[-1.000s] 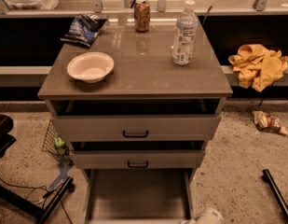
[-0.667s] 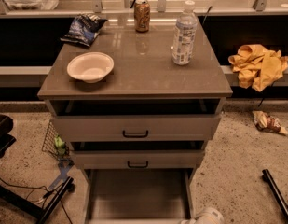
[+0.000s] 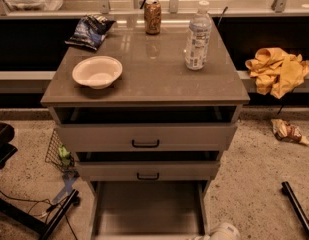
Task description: Open bottom drawer
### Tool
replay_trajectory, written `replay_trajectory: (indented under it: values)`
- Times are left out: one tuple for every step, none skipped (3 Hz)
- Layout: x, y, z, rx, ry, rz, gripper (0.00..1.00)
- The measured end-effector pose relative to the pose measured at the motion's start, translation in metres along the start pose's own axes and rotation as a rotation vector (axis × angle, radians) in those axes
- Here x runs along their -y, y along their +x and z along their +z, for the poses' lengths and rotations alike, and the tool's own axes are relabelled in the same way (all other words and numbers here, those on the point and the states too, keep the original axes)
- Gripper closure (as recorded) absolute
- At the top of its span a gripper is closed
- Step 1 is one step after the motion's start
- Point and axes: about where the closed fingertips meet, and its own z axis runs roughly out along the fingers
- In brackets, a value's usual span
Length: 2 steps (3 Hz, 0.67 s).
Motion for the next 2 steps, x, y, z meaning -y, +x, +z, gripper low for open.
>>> replay_trajectory:
  values:
    - [-0.0012, -0.0003, 0.0010, 0.001, -0.002, 0.000, 0.00]
    - [-0.0012, -0.0003, 0.0010, 0.001, -0.002, 0.000, 0.00]
